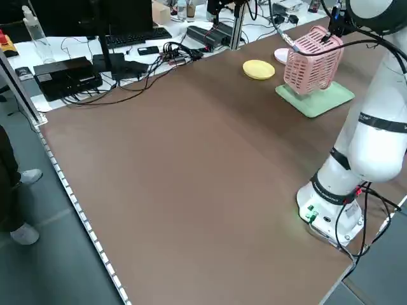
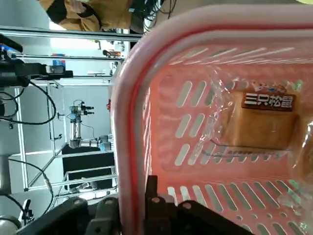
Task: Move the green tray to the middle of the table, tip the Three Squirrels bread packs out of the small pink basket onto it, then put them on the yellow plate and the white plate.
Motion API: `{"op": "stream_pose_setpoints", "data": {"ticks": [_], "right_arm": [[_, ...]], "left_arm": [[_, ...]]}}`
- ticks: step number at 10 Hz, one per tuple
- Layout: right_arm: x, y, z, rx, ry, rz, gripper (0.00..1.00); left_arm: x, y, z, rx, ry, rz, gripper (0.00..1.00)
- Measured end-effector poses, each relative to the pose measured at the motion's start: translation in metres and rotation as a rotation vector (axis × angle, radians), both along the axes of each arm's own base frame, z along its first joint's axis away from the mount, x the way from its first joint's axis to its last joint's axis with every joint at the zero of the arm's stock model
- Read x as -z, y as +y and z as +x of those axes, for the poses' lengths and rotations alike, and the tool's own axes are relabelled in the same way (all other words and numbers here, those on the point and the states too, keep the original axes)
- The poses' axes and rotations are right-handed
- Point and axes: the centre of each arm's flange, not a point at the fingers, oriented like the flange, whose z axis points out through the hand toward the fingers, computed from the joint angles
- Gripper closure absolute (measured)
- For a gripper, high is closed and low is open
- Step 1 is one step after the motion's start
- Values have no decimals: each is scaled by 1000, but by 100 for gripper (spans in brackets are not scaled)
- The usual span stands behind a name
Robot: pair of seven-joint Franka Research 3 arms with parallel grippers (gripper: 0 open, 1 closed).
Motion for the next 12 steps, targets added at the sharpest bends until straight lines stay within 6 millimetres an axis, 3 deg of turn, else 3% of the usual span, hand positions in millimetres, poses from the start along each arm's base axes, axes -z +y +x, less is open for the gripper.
{"op": "stream_pose_setpoints", "data": {"ticks": [4,8,12], "right_arm": [[15,9,-9,-45,-50,75,93],[44,17,-16,-58,-83,152,93],[53,28,-27,-62,-122,220,93]], "left_arm": [[4,0,1,2,7,-3,0],[5,0,1,2,10,-3,0],[7,0,2,2,13,-5,0]]}}
